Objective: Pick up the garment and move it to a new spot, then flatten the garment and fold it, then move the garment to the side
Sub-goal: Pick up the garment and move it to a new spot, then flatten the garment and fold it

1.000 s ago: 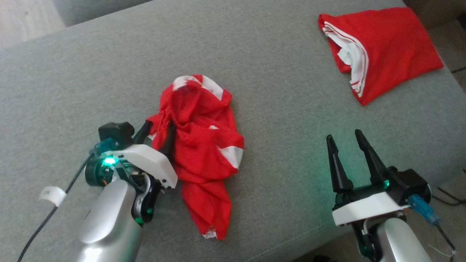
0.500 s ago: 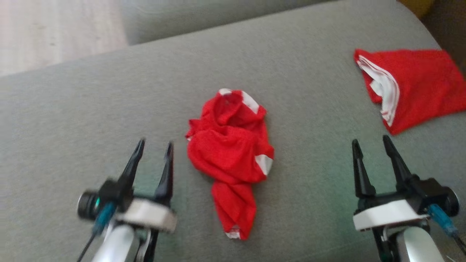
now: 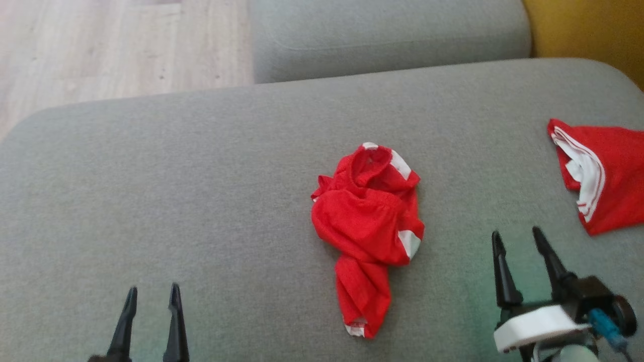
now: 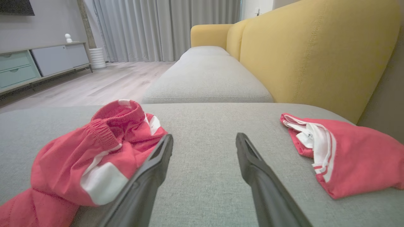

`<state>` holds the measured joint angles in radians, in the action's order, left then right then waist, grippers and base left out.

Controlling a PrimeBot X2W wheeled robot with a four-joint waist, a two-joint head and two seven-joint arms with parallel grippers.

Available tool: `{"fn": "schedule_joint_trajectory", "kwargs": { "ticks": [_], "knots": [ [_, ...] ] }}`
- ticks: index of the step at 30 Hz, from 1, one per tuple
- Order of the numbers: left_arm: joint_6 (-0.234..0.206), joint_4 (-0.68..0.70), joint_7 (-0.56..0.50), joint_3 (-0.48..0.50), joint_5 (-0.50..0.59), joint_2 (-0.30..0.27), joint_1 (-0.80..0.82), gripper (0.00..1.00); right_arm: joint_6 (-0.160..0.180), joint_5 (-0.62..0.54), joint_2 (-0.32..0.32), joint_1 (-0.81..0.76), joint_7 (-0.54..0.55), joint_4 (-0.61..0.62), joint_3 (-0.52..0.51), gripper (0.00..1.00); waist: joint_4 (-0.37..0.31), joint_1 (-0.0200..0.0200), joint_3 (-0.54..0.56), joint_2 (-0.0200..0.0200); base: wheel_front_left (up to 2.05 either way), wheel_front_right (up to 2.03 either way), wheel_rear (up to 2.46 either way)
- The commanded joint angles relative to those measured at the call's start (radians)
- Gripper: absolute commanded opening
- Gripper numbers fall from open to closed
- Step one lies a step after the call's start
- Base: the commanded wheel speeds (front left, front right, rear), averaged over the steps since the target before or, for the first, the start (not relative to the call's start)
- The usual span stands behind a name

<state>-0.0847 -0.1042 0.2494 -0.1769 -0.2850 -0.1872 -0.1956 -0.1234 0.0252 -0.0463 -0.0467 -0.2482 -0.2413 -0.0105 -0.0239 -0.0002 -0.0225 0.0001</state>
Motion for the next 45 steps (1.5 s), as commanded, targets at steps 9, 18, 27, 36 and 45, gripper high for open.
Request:
{"fn": "schedule_joint_trajectory", "kwargs": {
  "ticks": [9,18,27,36,45],
  "knots": [
    [0.077,0.049,0.012,0.125,0.072,0.079,-0.012,1.0,-0.007,0.01,-0.004,0.003,-0.014,0.004,0.035,1.0,0.023,0.0002,0.023,-0.0001,0.0,0.0,0.0],
    [0.174,0.047,0.012,0.015,0.155,0.111,0.164,1.0,-0.007,0.025,-0.004,0.038,-0.014,0.012,0.085,1.0,-0.056,0.0002,0.002,-0.0001,0.0,0.0,0.0],
    [0.213,-0.122,-0.179,-0.305,0.16,0.131,0.572,1.0,-0.007,0.063,-0.004,0.074,-0.014,0.032,0.143,1.0,-0.176,0.0002,-0.044,-0.0001,0.0,0.0,0.0],
    [0.215,-0.372,-0.495,-0.688,-0.012,0.113,0.912,1.0,-0.007,0.076,-0.004,0.09,-0.014,0.032,0.173,1.0,-0.245,0.0002,-0.092,-0.0001,0.0,0.0,0.0],
    [0.215,-0.53,-0.607,-0.734,-0.083,0.079,1.001,1.0,-0.007,0.081,-0.004,0.088,-0.014,0.028,0.163,1.0,-0.238,0.0002,-0.108,-0.0001,0.0,0.0,0.0]
  ]
}}
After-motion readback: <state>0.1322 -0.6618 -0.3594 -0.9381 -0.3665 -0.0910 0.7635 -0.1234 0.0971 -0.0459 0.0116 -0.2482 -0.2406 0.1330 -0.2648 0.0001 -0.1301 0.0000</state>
